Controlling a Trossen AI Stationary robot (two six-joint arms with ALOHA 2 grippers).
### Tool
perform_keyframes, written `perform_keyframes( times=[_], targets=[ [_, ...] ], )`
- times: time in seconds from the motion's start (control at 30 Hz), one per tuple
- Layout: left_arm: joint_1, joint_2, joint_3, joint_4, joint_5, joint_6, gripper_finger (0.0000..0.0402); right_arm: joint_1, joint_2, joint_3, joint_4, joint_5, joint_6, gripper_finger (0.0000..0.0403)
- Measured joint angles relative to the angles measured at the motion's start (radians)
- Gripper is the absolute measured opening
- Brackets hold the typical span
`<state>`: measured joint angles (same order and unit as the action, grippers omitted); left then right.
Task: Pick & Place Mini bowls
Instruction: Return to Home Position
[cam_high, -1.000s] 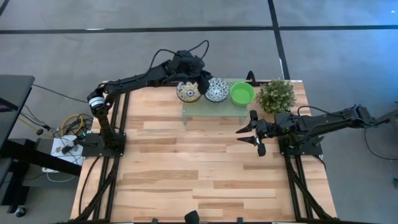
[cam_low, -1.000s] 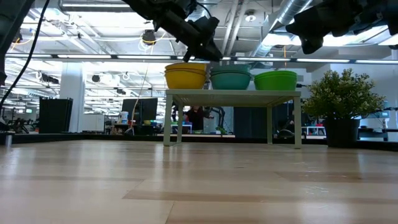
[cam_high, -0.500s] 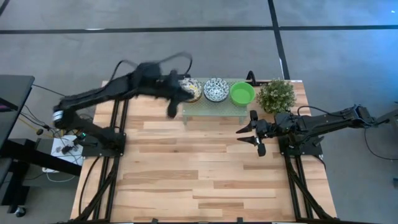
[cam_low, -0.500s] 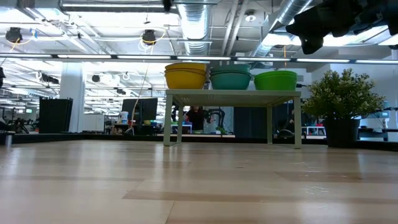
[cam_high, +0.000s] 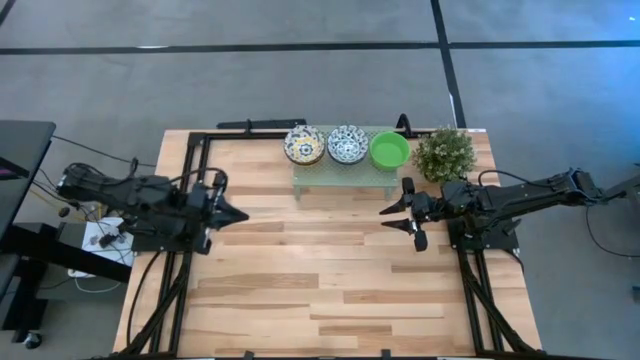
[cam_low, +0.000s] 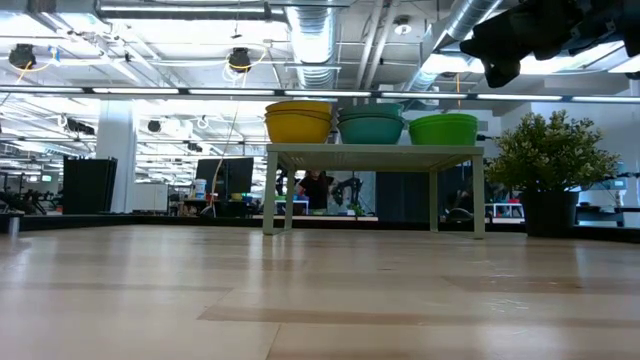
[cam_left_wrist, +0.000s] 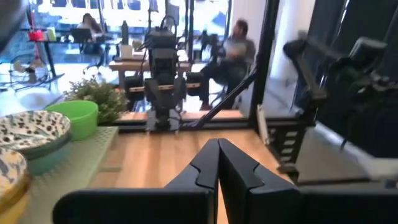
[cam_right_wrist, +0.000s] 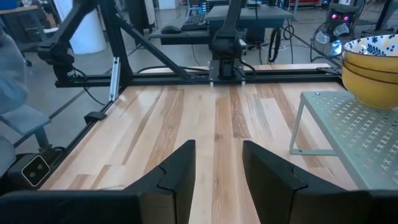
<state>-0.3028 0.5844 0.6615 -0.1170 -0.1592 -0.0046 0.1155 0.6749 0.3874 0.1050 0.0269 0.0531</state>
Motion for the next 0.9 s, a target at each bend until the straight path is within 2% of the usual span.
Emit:
perform_keyframes(
  times=[0.13,0.27,0.9],
  targets=[
    [-0.065,-0.078,-0.098,0.066,-0.068,-0.008,0.0006,0.0,0.0,0.0,0.0,0.0,0.0,0.0129],
    [-0.075,-0.087,-0.118,0.077,-0.114,-0.008,0.0006,0.0,0.0,0.0,0.0,0.0,0.0,0.0129],
    [-0.075,-0.014,-0.118,0.096,-0.114,-0.008,0.0006,0.0,0.0,0.0,0.0,0.0,0.0,0.0129]
  ],
)
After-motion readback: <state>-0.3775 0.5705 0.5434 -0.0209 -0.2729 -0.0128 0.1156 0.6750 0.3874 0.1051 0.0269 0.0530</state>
